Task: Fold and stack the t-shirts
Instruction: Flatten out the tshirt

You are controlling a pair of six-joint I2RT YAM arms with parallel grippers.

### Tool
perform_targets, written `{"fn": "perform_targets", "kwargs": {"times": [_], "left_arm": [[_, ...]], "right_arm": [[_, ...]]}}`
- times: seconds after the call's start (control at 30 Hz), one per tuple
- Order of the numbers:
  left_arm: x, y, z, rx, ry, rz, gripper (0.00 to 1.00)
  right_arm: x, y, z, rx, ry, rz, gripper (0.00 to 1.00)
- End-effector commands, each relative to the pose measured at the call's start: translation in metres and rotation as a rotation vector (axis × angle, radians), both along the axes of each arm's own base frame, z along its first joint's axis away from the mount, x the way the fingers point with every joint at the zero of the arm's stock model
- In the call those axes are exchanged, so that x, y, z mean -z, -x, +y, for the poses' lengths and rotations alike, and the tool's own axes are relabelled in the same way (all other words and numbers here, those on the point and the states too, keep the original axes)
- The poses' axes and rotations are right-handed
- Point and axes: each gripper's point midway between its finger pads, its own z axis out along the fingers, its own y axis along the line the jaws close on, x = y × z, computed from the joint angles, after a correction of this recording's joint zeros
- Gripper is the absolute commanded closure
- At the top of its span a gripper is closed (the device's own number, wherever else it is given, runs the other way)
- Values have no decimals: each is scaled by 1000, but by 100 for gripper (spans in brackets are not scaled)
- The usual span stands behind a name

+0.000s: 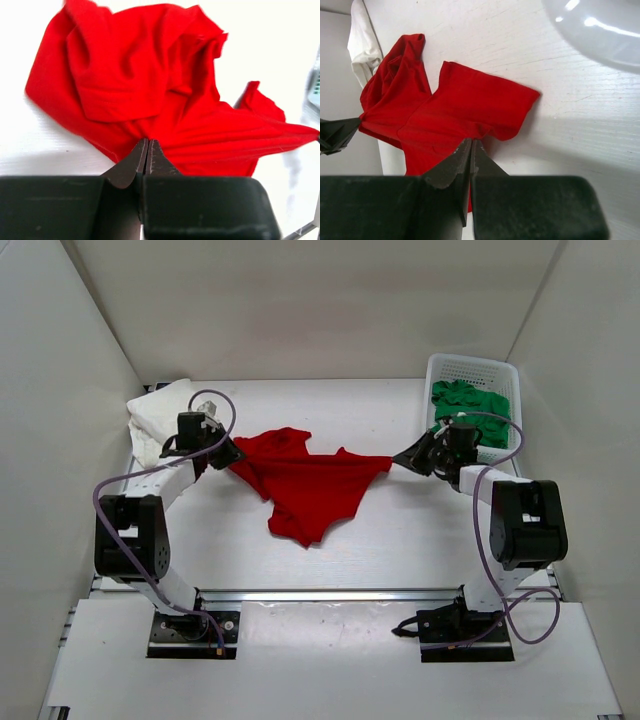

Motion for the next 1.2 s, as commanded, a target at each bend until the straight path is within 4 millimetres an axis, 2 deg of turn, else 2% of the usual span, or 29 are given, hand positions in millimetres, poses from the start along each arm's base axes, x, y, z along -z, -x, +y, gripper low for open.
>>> {"fn": "perform_targets", "kwargs": {"times": [0.0, 0.03, 0.07, 0.17, 0.2, 0.27, 0.33, 0.37, 0.4, 0.43, 0.47, 0.5, 0.53, 0.57, 0.6, 0.63, 0.67, 0.7, 0.73, 0.77, 0.8, 0.83, 0.97, 1.07, 1.17], "left_arm": [[-22, -1, 24, -59, -56, -76, 91], [-20, 1, 23, -59, -43, -65, 88], [-21, 1, 35, -86, -44, -69, 85], [-10, 8, 37, -109, 4, -47, 81], [-12, 7, 35, -106, 26, -56, 77], [-7, 7, 29, -100, 79, -44, 74], [-7, 5, 25, -89, 77, -40, 81], [-6, 4, 22, -72, 54, -39, 94], [-4, 5, 21, -79, 16, -30, 100], [-7, 1, 32, -114, -37, -43, 100], [-7, 6, 23, -94, -59, -42, 100], [-15, 4, 29, -123, -85, -65, 100], [-10, 9, 29, -126, -97, -57, 99], [-15, 12, 26, -105, -136, -83, 91], [-23, 12, 14, -86, -186, -114, 82], [-27, 13, 21, -92, -305, -140, 74], [-31, 17, -2, 1, -397, -178, 70], [-32, 20, -13, 11, -492, -190, 62], [-36, 20, -13, 23, -583, -212, 57], [-34, 25, -28, 88, -631, -221, 55], [-32, 26, -34, 113, -661, -217, 53], [-30, 25, -35, 124, -665, -218, 55], [-22, 19, -25, 133, -713, -174, 57], [-26, 14, -31, 148, -764, -198, 54], [-12, 11, -39, 203, -785, -151, 55]], "right_arm": [[4, -12, -30, 88, 28, -16, 100], [4, -13, -31, 85, 36, -24, 100], [3, -13, -33, 88, 38, -24, 100], [2, -12, -25, 68, 14, -25, 100], [0, -11, -22, 58, 16, -33, 100], [2, -9, -16, 42, 28, -30, 100], [7, -8, -14, 37, 27, -21, 100], [4, -8, -13, 33, 19, -30, 100], [7, -6, -13, 34, 19, -21, 100], [8, -6, -14, 40, 15, -19, 100], [5, -7, -16, 42, 16, -29, 100], [8, -5, -15, 41, 16, -21, 100], [7, -8, -17, 42, 12, -23, 100], [5, -7, -14, 33, 12, -28, 100], [6, -8, -14, 35, 7, -22, 100], [5, -8, -12, 27, 16, -29, 100], [4, -8, -12, 27, 16, -32, 100], [7, -8, -11, 23, 14, -26, 100], [7, -8, -12, 26, 12, -23, 100], [6, -8, -10, 23, 3, -22, 100], [6, -8, -8, 17, 2, -24, 100], [5, -6, -2, 1, 0, -28, 100], [5, -5, 1, -2, 0, -31, 100], [3, -2, 6, -20, -14, -37, 100], [0, -2, 9, -34, -15, -44, 100]]}}
